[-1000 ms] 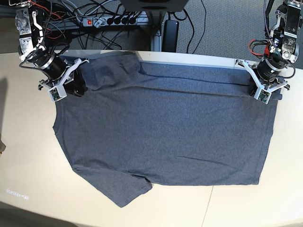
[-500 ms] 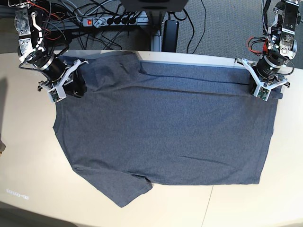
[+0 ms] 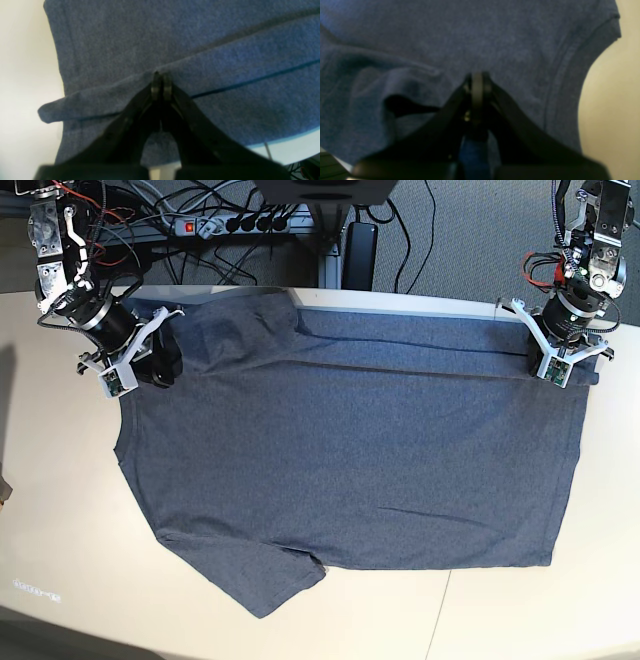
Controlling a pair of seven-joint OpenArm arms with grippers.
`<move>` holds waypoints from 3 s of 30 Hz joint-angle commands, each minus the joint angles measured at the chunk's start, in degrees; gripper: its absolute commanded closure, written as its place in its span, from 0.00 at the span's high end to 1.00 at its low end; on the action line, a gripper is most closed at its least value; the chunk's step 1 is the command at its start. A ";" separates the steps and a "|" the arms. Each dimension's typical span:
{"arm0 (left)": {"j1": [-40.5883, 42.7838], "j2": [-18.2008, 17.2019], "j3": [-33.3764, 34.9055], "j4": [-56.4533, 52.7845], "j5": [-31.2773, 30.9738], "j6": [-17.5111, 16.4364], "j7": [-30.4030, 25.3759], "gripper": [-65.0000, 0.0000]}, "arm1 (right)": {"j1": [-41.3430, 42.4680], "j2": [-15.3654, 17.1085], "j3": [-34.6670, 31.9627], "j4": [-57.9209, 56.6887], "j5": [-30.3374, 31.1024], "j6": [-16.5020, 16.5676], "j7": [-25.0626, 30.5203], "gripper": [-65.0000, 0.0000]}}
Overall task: Fold the T-shirt properly
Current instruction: 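Hold the shirt edge with both grippers, adjusting the left gripper's grip, then release with the left gripper and move it along the side seam toward the hem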
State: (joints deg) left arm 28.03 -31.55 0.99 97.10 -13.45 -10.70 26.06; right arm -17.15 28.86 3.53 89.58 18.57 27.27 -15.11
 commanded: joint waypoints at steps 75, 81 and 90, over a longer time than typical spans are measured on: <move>-58.21 -0.20 3.91 -60.78 -9.84 -11.21 -17.20 0.45 | 0.57 0.79 0.52 0.83 -1.62 -0.07 1.16 0.00; -58.71 0.83 3.91 -66.05 -9.38 -13.05 -19.06 0.51 | 0.57 0.81 0.52 0.83 -1.62 -0.07 1.16 0.00; -60.37 1.22 3.91 -67.28 -9.73 -15.69 -18.99 0.51 | 0.44 0.81 0.52 0.83 -1.62 -0.04 1.11 0.00</move>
State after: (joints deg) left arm -30.35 -29.45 5.19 29.12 -22.57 -25.17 8.34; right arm -16.99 28.75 3.53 89.58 16.27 27.27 -15.27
